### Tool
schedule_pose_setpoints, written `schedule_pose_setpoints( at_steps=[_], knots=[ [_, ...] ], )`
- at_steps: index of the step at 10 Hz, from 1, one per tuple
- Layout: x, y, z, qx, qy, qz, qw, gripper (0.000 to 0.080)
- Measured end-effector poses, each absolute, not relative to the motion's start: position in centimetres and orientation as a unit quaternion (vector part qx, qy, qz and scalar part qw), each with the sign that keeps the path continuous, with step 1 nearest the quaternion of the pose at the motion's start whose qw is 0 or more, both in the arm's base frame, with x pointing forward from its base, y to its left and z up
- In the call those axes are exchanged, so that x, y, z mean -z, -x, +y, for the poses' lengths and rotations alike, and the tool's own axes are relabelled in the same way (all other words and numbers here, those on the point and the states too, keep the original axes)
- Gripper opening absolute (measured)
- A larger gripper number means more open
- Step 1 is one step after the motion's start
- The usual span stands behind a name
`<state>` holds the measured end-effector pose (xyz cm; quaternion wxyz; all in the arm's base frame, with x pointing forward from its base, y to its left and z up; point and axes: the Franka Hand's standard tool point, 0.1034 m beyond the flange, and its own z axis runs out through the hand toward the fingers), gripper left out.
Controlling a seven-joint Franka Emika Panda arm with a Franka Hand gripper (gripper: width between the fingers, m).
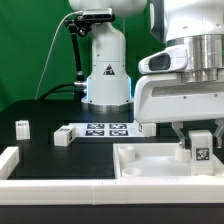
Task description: Assemble one leg
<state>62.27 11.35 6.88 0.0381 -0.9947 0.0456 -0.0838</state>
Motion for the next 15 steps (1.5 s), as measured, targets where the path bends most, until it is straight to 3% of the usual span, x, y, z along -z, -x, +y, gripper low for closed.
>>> schedule_pose_setpoints(
  at_steps=[2, 10, 14, 15],
  knots=[
    [-6.85, -62.30, 10.89, 0.075, 0.973, 0.207, 0.065, 0.0290],
    [-6.74, -61.95, 11.21, 0.021, 0.762, 0.637, 0.115, 0.0295],
    [-6.68, -61.79, 11.83, 0.001, 0.675, 0.728, 0.121, 0.0295],
    [-6.66, -61.77, 11.84, 0.004, 0.690, 0.713, 0.121, 0.0422]
  ],
)
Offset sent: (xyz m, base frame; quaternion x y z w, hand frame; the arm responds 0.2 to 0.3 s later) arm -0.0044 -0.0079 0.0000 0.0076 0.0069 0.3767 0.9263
